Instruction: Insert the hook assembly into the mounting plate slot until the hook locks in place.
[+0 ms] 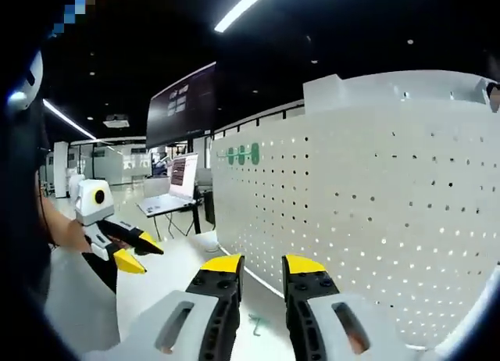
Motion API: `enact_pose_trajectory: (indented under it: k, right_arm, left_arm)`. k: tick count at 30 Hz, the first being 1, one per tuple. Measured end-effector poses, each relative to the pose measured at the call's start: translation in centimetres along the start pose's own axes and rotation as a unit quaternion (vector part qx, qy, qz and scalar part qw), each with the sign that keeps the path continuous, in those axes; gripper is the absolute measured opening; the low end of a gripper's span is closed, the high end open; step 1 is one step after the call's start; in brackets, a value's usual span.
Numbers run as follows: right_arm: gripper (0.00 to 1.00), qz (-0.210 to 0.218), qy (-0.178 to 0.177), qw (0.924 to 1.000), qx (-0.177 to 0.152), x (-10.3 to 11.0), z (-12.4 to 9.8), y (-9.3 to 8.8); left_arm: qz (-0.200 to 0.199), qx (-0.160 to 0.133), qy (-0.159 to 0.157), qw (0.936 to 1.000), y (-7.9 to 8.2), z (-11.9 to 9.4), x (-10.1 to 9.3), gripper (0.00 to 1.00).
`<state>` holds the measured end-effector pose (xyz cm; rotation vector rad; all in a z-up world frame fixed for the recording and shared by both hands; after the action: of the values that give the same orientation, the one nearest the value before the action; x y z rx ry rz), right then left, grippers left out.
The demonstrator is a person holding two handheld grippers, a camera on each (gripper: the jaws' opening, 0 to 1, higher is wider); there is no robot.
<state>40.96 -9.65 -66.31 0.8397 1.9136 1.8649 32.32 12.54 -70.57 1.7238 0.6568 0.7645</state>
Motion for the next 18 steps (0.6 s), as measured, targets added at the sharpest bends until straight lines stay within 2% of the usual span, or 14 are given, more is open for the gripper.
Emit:
enact_pose_trajectory:
  k: [5, 11, 18]
  right_arm:
    - [0.19, 0.002, -0.014, 0.9999, 0.006, 0.8, -1.6, -0.8]
    - [0.19, 0.017, -0.022, 0.9996, 0.004, 2.0, -3.0, -2.0]
    - [0.20, 0.024, -0.031, 0.9992, 0.012, 2.8, -4.2, -3.3]
  left_arm:
    - [-0.018, -0.002, -0.001, 0.9998, 0.0, 0.0, 0.3, 0.31]
    - [-0.021, 0.000, -0.006, 0.9998, 0.1, 0.2, 0.6, 0.31]
    - [-0.006, 0.005, -0.021, 0.9998, 0.6, 1.5, 1.3, 0.30]
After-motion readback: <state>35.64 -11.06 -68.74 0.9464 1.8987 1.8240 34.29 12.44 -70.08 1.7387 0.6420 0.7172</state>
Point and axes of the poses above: the point that each gripper's makers call its tool centre point, and the gripper's own axes: z roughly forward along the fingers, x roughly to its left, y roughly out of its top, the point moved 6 cm from there along -z, roughly backward along the fingers, and after that the axes turned 8 degrees about z, right-handed, at the moved point
